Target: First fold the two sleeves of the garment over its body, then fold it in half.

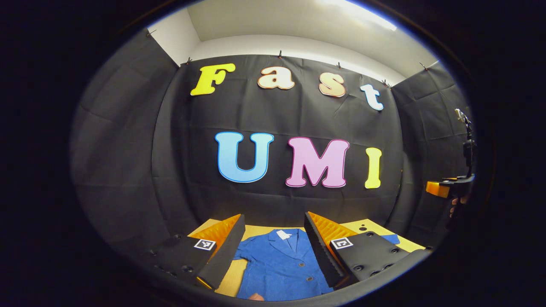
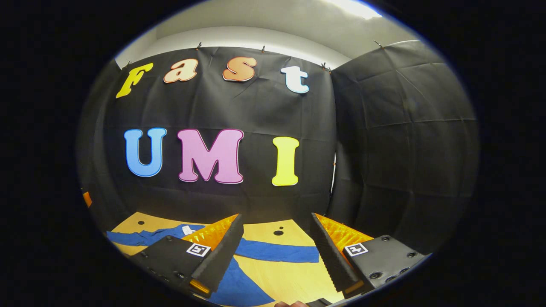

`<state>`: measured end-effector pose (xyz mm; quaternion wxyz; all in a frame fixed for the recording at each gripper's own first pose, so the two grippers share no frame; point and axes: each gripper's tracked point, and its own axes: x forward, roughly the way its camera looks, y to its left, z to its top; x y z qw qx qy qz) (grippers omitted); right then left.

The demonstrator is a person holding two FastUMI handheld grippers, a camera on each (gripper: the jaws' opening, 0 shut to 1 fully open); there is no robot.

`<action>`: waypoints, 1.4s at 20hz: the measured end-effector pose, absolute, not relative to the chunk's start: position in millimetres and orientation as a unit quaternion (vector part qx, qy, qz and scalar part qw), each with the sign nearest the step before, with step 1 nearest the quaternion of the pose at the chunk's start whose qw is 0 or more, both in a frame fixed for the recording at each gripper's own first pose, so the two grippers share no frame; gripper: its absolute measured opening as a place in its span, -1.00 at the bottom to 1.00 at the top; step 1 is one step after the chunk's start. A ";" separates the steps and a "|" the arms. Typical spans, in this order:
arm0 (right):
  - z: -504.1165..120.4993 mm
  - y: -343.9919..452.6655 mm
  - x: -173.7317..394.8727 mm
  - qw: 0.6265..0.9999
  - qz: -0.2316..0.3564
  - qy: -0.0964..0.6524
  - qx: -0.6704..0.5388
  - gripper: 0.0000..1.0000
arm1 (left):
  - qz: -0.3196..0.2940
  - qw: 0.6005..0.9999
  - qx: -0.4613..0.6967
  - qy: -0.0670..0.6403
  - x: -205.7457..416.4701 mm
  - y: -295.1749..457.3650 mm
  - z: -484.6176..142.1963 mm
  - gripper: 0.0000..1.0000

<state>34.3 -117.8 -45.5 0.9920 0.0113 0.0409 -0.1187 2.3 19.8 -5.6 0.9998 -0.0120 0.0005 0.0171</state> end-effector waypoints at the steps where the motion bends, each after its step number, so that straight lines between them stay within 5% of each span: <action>1: -48.3 -122.6 38.2 0.992 -0.117 0.042 0.005 0.82 | 0.017 1.000 -0.011 0.000 7.4 15.4 -6.9 0.60; 2: -52.6 -127.5 42.5 0.992 -0.114 0.045 0.000 0.96 | 0.019 1.000 -0.009 0.000 13.5 11.1 -7.2 0.60; 12: -125.0 -185.4 127.2 0.988 -0.107 0.108 0.008 0.96 | 0.032 0.999 -0.006 0.004 58.0 -32.4 -5.0 0.60; 21: -333.1 -254.4 205.4 0.939 -0.135 0.308 0.068 0.98 | 0.069 0.997 0.019 0.020 71.3 -58.0 -5.4 0.60; 28: -453.1 -298.2 206.4 0.873 -0.180 0.434 0.129 0.99 | 0.123 0.991 0.009 0.048 67.1 -63.2 -20.6 0.61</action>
